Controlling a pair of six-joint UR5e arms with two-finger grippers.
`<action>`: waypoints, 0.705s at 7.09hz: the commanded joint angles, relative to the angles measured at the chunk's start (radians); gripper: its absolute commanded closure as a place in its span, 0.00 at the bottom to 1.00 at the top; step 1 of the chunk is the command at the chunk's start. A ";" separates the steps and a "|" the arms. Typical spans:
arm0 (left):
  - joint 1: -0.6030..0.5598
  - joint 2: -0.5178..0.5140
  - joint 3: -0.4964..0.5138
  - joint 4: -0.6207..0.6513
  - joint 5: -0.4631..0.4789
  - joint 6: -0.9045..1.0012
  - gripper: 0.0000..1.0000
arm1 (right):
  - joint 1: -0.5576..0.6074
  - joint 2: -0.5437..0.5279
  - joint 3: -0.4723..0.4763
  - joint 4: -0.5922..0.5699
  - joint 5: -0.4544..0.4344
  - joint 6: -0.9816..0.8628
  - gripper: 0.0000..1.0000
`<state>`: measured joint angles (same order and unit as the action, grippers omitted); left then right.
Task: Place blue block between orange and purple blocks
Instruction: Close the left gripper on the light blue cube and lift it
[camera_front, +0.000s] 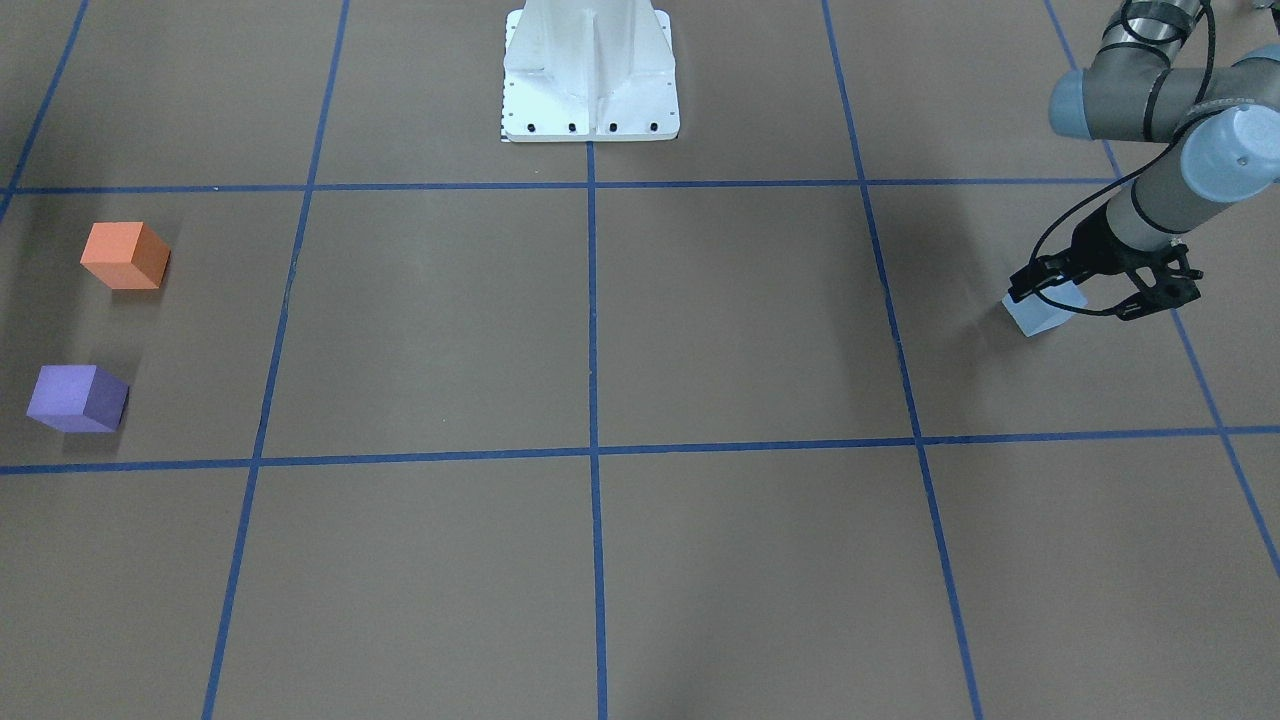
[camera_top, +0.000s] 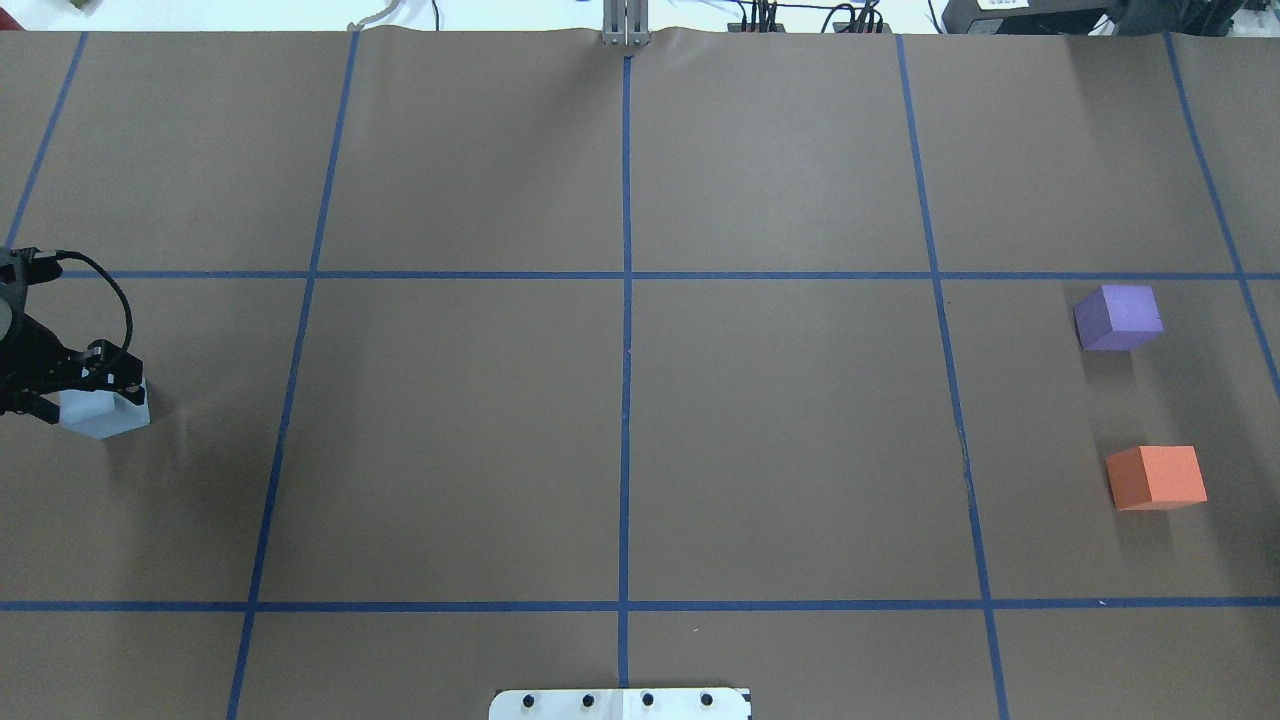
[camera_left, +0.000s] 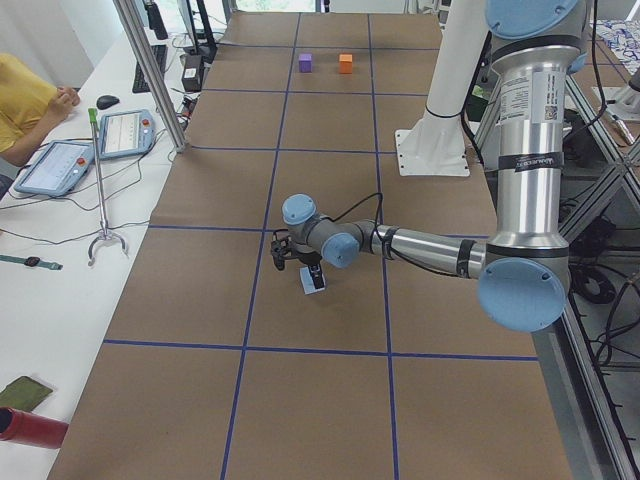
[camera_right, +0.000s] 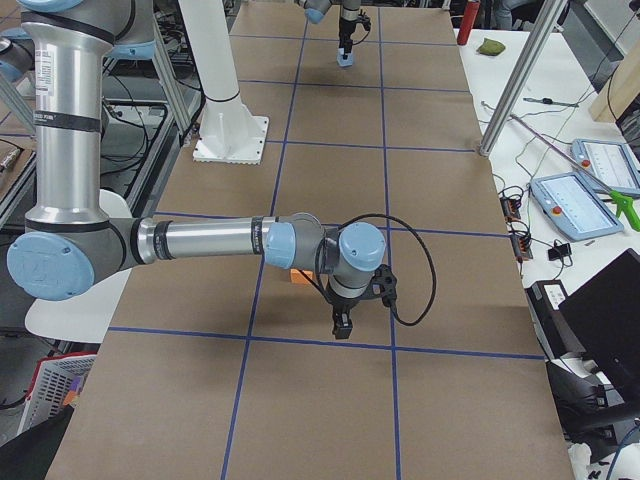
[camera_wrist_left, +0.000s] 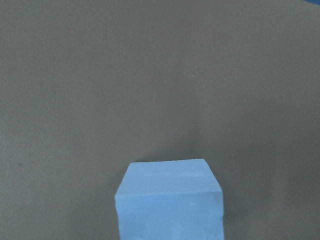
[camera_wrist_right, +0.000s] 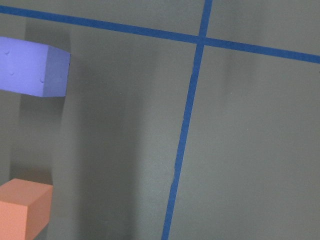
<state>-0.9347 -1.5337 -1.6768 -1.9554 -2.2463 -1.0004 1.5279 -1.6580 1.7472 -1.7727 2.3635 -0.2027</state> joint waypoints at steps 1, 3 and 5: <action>0.019 -0.016 0.026 0.000 0.017 0.002 0.06 | 0.000 0.001 0.000 -0.001 0.002 0.000 0.00; 0.054 -0.017 0.043 -0.002 0.058 0.000 0.07 | -0.002 0.001 -0.002 -0.001 0.003 0.000 0.00; 0.054 -0.017 0.026 -0.002 0.057 -0.004 0.99 | -0.002 0.001 0.002 0.001 0.002 -0.001 0.00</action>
<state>-0.8835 -1.5504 -1.6402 -1.9572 -2.1895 -1.0018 1.5266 -1.6567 1.7470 -1.7723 2.3664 -0.2034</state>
